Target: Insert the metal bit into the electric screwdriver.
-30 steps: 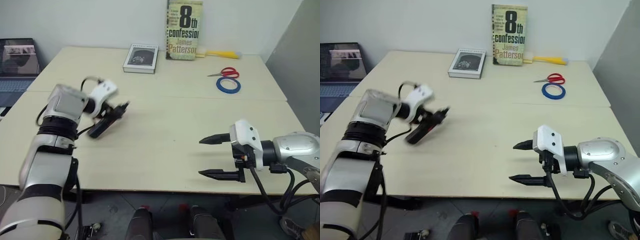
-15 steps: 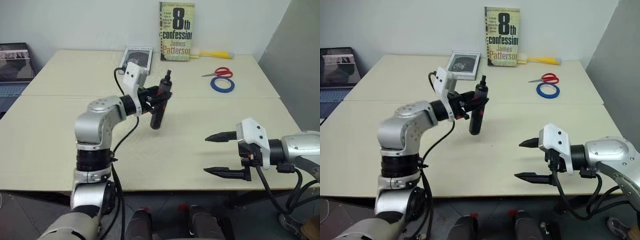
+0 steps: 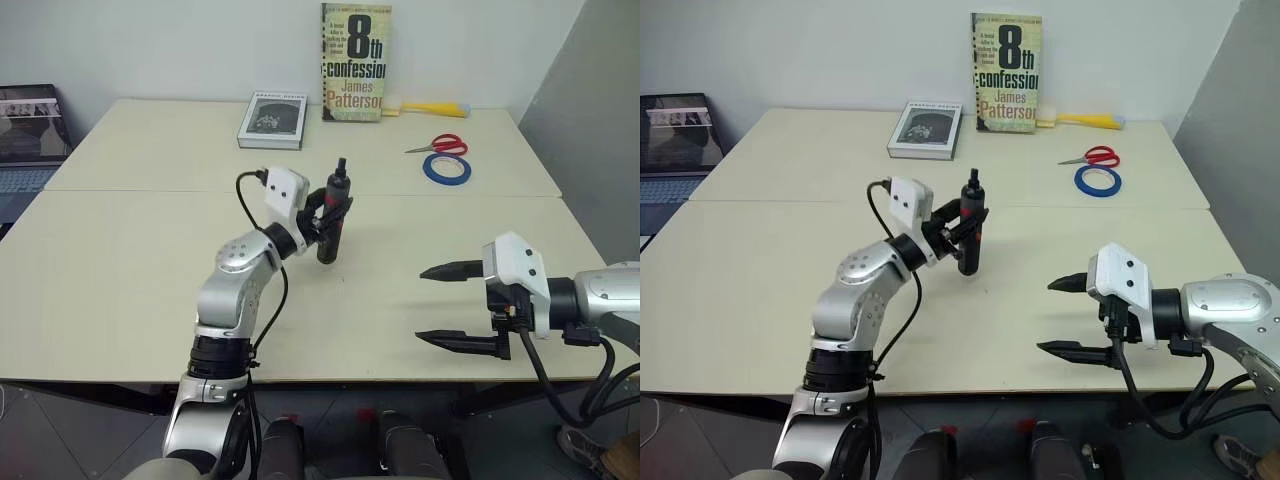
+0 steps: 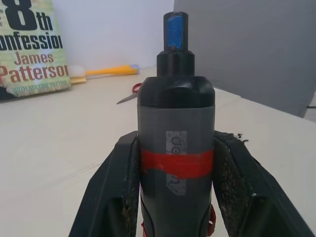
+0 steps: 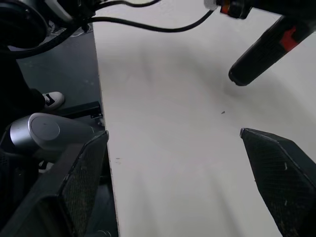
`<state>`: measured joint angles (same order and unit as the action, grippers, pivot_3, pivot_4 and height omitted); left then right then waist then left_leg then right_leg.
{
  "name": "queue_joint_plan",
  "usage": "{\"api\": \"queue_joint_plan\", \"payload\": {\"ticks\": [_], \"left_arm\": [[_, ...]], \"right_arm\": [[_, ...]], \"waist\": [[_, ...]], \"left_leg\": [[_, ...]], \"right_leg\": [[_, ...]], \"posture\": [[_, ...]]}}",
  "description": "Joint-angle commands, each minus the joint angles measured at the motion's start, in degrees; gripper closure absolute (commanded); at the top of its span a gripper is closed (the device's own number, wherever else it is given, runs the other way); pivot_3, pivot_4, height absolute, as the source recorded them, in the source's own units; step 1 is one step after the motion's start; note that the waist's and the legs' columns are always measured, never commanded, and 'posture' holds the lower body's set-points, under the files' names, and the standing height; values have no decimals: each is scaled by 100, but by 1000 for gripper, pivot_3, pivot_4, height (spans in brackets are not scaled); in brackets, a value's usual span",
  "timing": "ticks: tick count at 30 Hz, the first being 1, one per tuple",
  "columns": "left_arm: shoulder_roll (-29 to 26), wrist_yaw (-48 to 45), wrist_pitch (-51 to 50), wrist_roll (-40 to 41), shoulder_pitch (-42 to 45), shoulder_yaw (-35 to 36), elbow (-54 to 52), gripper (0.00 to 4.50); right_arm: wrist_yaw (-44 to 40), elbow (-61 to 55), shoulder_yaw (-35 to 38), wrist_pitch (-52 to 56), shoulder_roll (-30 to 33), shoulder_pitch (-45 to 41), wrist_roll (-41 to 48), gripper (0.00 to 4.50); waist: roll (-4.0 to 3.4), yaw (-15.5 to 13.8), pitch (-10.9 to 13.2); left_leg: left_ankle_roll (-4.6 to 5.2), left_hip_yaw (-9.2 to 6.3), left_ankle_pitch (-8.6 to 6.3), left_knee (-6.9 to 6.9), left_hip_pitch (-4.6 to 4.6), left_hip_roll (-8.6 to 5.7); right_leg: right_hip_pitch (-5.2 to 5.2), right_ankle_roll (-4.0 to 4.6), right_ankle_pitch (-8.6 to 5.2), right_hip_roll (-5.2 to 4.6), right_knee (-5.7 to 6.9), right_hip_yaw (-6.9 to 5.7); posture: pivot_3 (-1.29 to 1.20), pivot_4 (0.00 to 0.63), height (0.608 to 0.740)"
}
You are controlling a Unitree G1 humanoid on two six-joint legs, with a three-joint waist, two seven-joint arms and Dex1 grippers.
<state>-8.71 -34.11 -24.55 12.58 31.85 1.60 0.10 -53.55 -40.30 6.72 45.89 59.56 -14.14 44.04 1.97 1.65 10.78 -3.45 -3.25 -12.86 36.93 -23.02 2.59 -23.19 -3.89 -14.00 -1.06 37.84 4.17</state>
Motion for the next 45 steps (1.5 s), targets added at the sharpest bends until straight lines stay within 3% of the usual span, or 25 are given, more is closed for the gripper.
{"api": "queue_joint_plan", "payload": {"ticks": [1,17,25,29,39,45], "left_arm": [[-81,31,386,10,113,-50,-81,2829],[-1258,-283,220,8,426,-136,-388,2829],[-1464,-314,147,39,420,-184,-439,2829],[-1068,-27,71,442,446,122,-413,2829],[10,261,1031,147,356,-467,-10,2829],[129,240,1736,-141,172,-675,548,2829]], "right_arm": [[8,-172,268,-11,93,-5,103,0],[-90,-82,228,-3,128,-76,92,0],[-131,-68,199,-25,99,-94,69,0],[-100,-81,207,-27,74,-82,48,0],[1,-44,330,-84,71,19,-66,0],[82,-105,381,-108,76,112,-49,0]], "waist": [[0,1,0],[0,10,1],[0,-1,1],[0,0,1],[4,-24,3],[3,13,2]], "left_leg": [[0,0,0,0,0,0],[0,0,0,-9,-2,1],[-1,0,0,-8,-4,1],[-1,0,0,-9,-4,1],[0,0,0,-6,-10,0],[0,3,0,-10,-4,0]], "right_leg": [[0,0,0,0,0,0],[-4,1,-1,0,-8,-2],[-4,27,-16,-1,-10,-2],[-4,24,-14,-1,-12,-3],[-3,20,-12,-2,-17,-3],[-3,22,-13,0,-19,0]], "posture": [[0,150,740],[0,150,740],[0,150,740],[0,150,740],[0,150,740],[0,150,740]]}}
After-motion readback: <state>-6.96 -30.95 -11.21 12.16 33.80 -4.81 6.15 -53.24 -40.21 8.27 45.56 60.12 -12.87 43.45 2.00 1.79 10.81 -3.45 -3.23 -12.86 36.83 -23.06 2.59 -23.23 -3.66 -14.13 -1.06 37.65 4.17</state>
